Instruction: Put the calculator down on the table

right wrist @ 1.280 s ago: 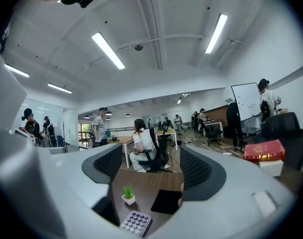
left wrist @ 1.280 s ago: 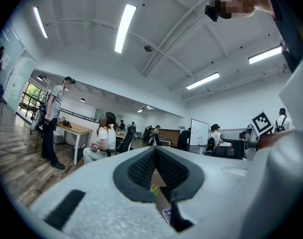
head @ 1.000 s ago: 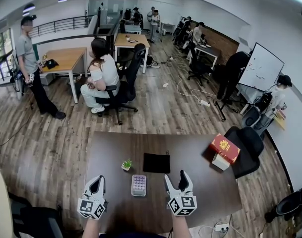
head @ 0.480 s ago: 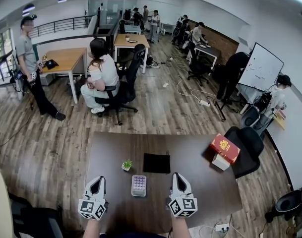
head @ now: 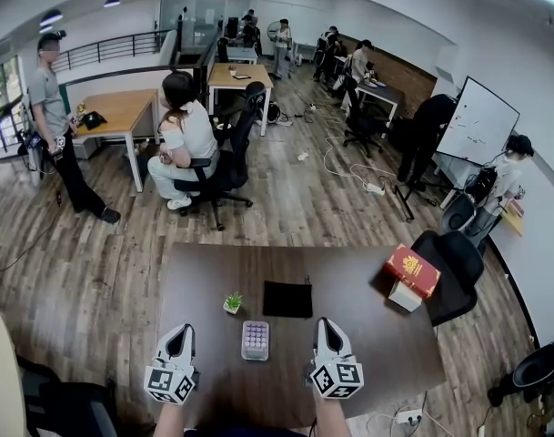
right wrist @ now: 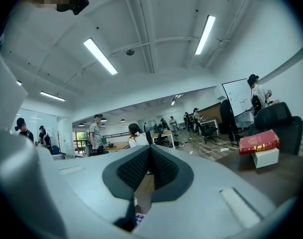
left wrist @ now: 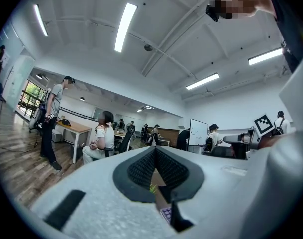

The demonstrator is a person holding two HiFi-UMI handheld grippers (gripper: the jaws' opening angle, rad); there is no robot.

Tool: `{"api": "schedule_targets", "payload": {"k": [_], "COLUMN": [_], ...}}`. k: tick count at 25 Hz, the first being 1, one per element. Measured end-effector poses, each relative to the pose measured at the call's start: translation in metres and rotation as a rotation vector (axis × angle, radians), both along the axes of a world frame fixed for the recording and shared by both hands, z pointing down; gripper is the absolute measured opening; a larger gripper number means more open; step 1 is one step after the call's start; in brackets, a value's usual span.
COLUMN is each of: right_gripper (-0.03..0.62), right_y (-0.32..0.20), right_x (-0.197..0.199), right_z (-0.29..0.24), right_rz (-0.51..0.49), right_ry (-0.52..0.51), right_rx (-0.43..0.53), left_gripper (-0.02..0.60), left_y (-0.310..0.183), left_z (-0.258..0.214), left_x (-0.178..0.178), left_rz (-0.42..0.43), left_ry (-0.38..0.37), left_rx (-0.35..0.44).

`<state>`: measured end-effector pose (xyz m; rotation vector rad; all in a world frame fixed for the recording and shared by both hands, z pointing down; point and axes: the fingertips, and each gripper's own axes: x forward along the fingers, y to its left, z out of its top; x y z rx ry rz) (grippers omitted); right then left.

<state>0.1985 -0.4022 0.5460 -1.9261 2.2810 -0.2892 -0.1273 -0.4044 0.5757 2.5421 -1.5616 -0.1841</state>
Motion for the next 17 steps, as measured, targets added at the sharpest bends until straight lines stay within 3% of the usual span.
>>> {"api": "schedule_targets", "payload": {"k": [17], "right_gripper": [0.011], "right_y": [0.0028], "right_x": [-0.0041], "right_z": [-0.0028], "right_rz": [-0.024], "right_ry": [0.008], "right_rx": [0.005], "left_gripper": [-0.005], "left_y": [0.0036], "left_z": [0.0025], "left_x": [-0.0026], "left_rz": [-0.010], "left_ry": [0.007], "left_rx": [-0.013]}}
